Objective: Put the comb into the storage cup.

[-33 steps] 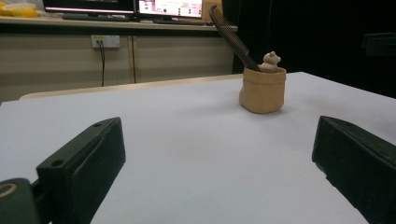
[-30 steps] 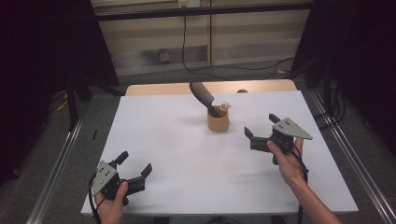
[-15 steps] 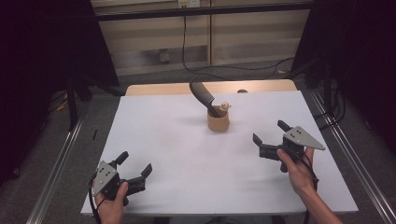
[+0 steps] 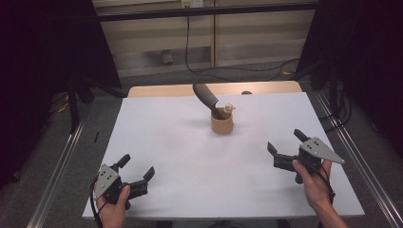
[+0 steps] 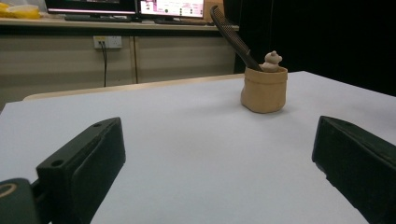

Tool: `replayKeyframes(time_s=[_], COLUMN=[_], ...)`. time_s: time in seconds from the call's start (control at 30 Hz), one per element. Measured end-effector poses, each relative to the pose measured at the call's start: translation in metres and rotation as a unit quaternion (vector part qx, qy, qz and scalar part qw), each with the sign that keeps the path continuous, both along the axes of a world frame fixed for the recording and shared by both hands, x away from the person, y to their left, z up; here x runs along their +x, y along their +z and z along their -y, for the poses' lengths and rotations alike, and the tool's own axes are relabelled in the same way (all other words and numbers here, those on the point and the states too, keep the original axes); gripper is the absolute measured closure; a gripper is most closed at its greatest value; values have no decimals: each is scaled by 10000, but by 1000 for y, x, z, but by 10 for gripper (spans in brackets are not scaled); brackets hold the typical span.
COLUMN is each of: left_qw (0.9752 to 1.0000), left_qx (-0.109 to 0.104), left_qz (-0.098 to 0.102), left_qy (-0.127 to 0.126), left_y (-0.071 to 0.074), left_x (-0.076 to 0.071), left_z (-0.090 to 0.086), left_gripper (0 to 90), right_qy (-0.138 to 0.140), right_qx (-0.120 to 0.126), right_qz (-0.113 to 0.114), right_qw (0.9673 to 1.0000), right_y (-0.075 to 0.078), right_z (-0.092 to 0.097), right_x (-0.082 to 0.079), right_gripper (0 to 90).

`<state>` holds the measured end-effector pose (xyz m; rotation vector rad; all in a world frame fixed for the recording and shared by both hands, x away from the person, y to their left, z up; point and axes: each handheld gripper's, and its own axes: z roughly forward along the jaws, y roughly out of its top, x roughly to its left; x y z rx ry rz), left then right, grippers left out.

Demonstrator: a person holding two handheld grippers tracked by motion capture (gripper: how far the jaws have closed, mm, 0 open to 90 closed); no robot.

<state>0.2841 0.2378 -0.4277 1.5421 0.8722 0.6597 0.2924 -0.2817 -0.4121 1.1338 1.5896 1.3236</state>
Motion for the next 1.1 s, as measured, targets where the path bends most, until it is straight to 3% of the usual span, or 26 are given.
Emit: replayKeyframes(time_s=[0.57, 1.0, 1.1], left_qw=[9999, 9997, 9996], left_qx=[31, -97, 24], left_qz=[44, 95, 12], left_qy=[100, 205, 281], left_y=[0, 0, 0], left_x=[0, -1, -1], left_z=[-1, -2, -2], left_gripper=[29, 29, 30], right_qy=[-253, -370, -335], right_qx=[47, 2, -28], right_qz=[55, -103, -106], right_qw=[9997, 9993, 9994], right_y=[-1, -13, -16], right_z=[21, 33, 36], right_x=[-26, -39, -42], right_gripper=[0, 0, 0])
